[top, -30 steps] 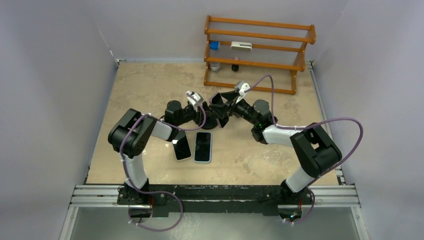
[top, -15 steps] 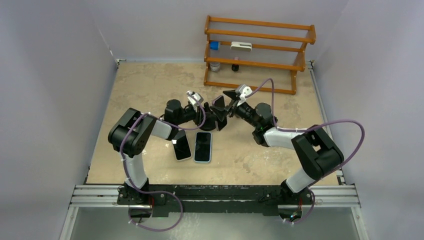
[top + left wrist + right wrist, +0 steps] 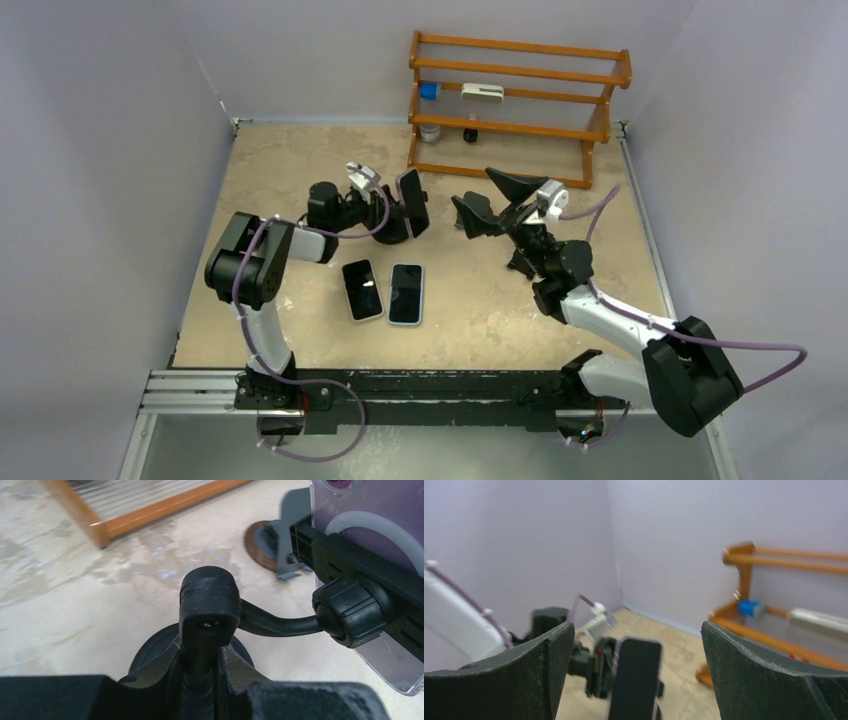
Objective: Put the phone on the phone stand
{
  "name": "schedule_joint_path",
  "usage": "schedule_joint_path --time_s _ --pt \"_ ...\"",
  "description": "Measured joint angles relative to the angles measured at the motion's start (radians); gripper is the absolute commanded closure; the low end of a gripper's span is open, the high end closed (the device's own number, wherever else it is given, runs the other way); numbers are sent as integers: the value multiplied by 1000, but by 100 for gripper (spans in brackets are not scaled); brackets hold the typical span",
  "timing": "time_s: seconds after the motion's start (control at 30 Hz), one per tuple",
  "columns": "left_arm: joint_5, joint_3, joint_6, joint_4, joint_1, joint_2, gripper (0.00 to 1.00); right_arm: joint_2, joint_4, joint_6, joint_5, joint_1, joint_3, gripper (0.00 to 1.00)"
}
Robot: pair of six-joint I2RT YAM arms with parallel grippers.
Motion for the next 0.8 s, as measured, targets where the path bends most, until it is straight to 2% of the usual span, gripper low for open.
schedule_joint_path --time_s 0.07,0.23,0.3,0.37,0.47,0.6,0.8 --pt "-1 11 -5 -16 40 0 92 15 -116 8 67 -11 21 7" --pt "21 23 -55 -19 123 3 89 78 -321 24 98 -64 92 15" --pt "34 49 -78 -41 146 11 88 99 -417 45 124 -70 126 11" --pt "36 80 -94 -80 162 14 88 120 -509 75 154 -69 160 2" --pt "28 124 -94 -154 175 15 87 147 -649 112 219 -45 201 1" --pt "3 174 -58 -252 186 15 86 179 -858 129 324 95 240 1" --pt "26 178 -15 -278 232 15 81 245 -1080 220 375 289 293 1"
